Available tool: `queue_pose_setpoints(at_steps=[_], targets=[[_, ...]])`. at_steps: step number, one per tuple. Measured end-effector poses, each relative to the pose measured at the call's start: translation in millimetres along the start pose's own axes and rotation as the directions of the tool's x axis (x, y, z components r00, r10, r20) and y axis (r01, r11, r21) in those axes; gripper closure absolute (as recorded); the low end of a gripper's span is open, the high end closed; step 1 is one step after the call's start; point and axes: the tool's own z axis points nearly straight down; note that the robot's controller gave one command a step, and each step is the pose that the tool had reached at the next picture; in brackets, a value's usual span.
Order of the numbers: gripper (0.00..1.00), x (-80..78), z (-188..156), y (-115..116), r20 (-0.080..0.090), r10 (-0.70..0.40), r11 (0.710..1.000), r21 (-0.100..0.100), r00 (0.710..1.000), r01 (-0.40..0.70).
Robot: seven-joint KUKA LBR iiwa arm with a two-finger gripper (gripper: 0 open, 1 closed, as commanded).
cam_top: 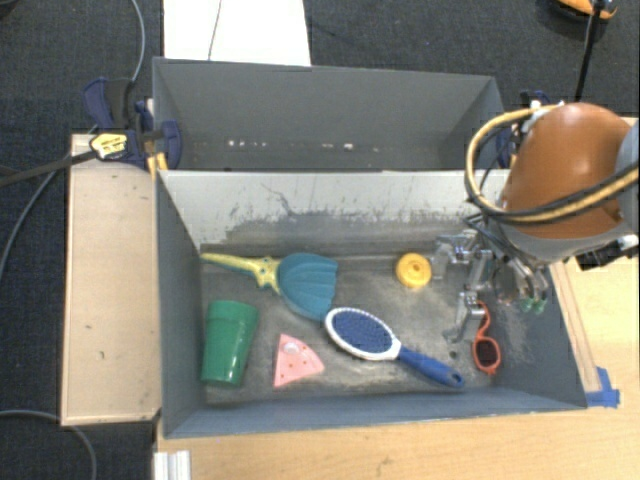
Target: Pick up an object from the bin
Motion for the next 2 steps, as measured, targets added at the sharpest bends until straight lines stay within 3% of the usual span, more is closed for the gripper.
queue_pose_setpoints(at_steps=[1,2], targets=[[0.0,-1.5,-4,0,0.009,-0.002,1.0,0.001,1.0,0.002],[0.0,8.6,50,20,0.011,0.061,0.998,0.0,0.998,-0.061]])
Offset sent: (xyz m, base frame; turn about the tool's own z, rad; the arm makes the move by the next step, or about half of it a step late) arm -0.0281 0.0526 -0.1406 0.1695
